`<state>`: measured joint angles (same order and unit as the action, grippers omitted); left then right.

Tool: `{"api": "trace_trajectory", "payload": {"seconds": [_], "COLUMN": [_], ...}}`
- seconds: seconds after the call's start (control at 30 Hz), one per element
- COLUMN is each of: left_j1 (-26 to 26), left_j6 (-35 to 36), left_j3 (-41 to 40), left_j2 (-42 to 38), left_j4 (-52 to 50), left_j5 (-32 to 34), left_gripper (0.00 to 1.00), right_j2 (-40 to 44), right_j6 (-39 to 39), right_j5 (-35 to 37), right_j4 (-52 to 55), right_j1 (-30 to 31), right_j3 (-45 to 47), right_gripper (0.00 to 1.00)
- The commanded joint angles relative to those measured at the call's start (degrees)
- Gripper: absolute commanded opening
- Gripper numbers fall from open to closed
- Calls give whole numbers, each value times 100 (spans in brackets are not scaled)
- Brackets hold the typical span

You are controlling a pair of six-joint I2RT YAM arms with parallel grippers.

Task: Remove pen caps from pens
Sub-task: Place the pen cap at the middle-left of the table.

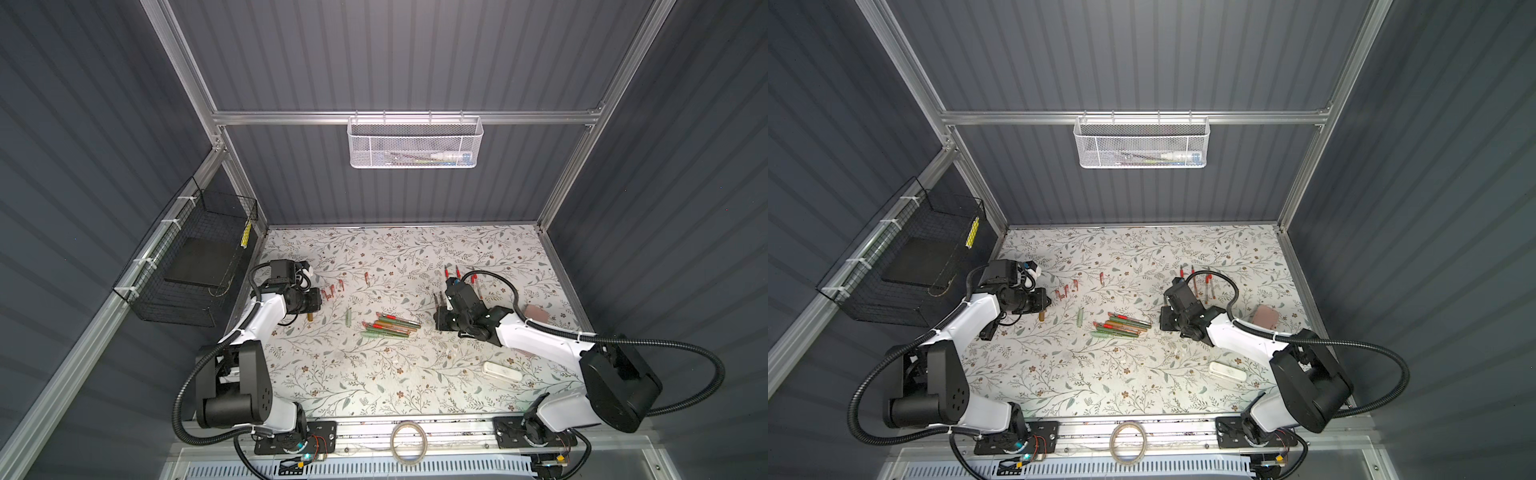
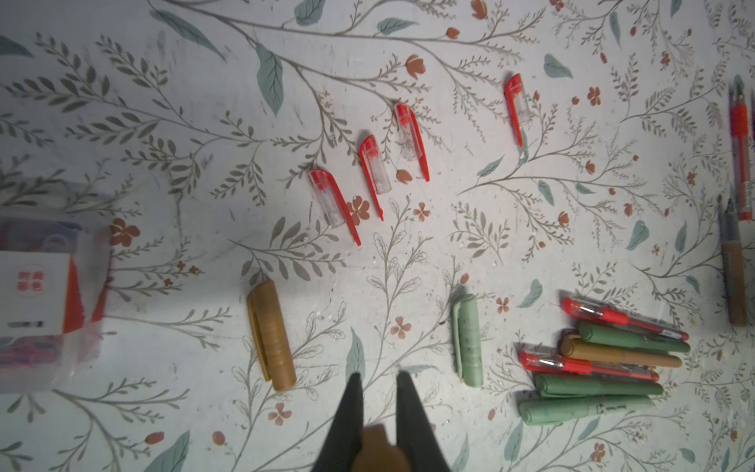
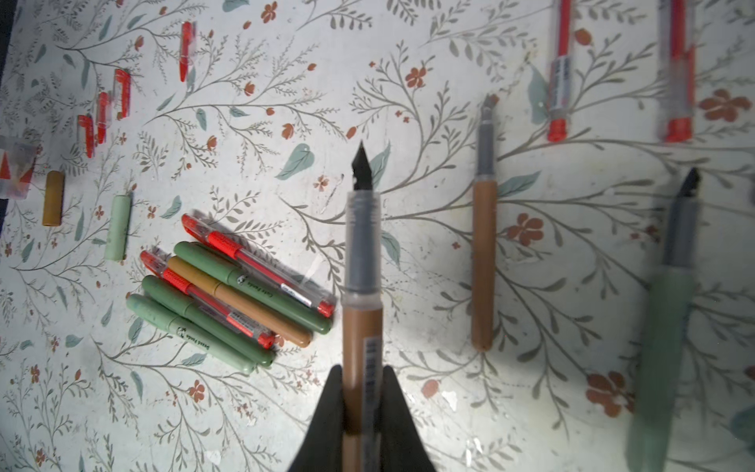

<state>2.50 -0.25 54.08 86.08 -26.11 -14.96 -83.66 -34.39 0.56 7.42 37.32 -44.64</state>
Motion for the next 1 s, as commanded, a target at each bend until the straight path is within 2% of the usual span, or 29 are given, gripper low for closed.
{"api": "trace_trajectory", "payload": {"seconds": [0.0, 0.3, 0.47, 0.57, 0.8, 0.97], "left_j1": [-4, -4, -4, -2, -4, -4], "left_j6": [-68, -300, -378, -374, -399, -423], "left_j3": [80, 465, 602, 580, 469, 323], "left_j2": [490, 1372, 1642, 1582, 1096, 654], "left_j4": [43, -32, -106, -144, -123, -78], "left_j5": [-12, 117, 155, 250, 173, 90], "left_gripper": [0, 3, 11, 20, 27, 40], "right_j2": [-235, -795, -1056, -1179, -1642, -1893], "right_j6": [134, 202, 219, 256, 391, 493], "right_j5": [-147, -328, -287, -154, 108, 310], "right_j4": [309, 267, 234, 339, 814, 1032], "right_j1": [-114, -262, -318, -322, -339, -344], "right_j3": [-334, -605, -712, -842, -1388, -1677], "right_gripper": [0, 0, 0, 2, 4, 6]}}
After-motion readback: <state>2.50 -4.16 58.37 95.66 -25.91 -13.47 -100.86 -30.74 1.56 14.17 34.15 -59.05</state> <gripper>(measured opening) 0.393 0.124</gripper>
